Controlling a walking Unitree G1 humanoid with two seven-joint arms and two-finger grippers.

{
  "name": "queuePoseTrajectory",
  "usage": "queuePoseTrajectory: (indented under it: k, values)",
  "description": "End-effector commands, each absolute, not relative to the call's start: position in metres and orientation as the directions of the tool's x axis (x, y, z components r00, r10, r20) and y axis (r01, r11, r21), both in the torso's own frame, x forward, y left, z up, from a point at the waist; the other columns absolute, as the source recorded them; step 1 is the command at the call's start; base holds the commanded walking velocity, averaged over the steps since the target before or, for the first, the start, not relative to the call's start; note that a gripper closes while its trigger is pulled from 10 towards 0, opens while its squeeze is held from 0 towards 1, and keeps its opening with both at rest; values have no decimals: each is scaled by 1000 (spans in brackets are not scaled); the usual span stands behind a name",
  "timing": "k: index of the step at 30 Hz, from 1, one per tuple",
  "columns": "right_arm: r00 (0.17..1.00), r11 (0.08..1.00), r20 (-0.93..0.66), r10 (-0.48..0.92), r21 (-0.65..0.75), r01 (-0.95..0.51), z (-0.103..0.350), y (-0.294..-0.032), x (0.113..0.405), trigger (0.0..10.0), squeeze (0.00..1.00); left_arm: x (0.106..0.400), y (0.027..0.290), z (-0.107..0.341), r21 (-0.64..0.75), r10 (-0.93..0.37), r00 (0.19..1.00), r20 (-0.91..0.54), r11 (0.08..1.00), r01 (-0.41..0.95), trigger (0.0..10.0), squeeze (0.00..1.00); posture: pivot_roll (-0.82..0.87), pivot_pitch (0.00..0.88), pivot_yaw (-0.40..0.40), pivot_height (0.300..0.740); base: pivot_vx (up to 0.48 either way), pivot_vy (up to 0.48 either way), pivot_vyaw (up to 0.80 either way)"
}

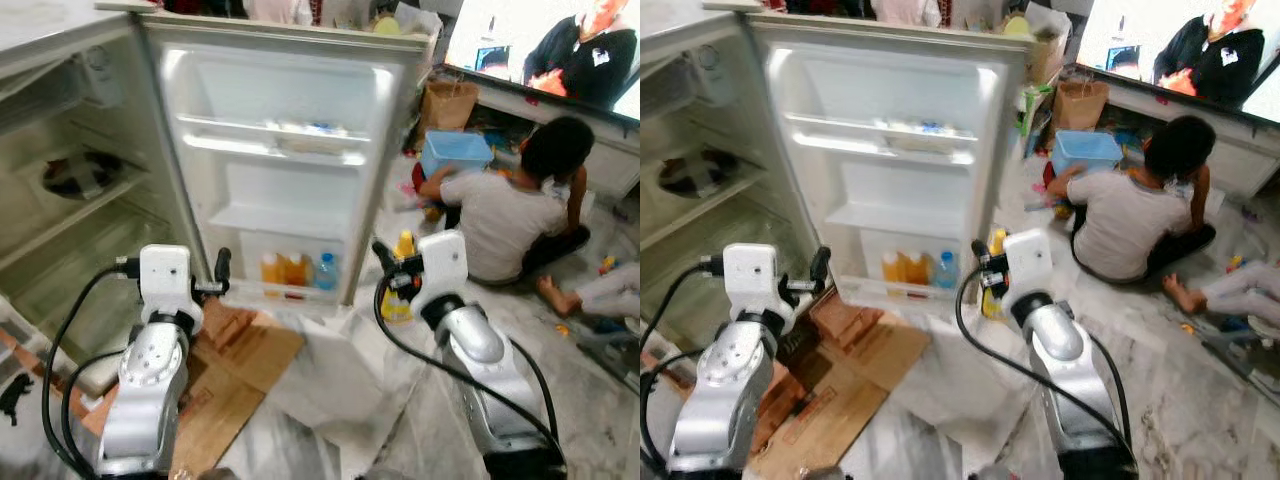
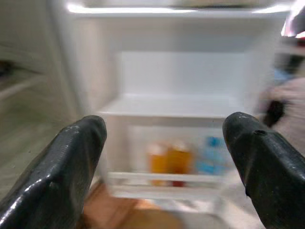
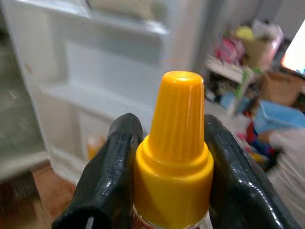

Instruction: Restocking fridge

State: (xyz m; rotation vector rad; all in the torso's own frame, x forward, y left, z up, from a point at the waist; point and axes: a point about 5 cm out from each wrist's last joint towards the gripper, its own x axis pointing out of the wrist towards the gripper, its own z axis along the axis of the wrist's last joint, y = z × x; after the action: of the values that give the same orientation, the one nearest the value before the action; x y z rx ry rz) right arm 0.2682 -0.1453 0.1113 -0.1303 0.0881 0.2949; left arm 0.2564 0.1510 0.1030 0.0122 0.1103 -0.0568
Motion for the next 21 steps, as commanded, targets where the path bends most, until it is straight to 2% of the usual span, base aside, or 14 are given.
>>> queuePoseTrajectory:
  k: [1,4,9,12,17,21]
  values:
    - [949,939,-45,312,-138,-315,123,-141,272,10000,0,257,158,103,43,-29,993,-116,998,34,10000,0,28,0,-20,740,0,-292,0]
    - [949,939,-31,313,-139,-314,125,-141,272,10000,0,259,160,103,65,2,993,-114,998,6,10000,0,27,0,-20,740,0,-292,133]
    - [952,943,-19,306,-134,-305,126,-140,274,10000,0,263,173,100,47,113,985,-133,993,-108,10000,0,27,0,-25,740,0,0,784]
    - [951,942,-17,307,-136,-307,126,-139,275,10000,0,265,179,101,102,140,982,-126,987,-128,10000,0,25,0,-26,740,0,0,800]
    - [948,939,4,319,-139,-315,130,-135,280,10000,0,267,184,101,87,171,978,-119,983,-161,10000,0,17,0,-18,740,0,0,759]
    - [946,939,20,323,-134,-318,134,-134,283,10000,0,269,185,99,80,192,974,-119,980,-183,10000,0,16,0,-19,740,238,0,0]
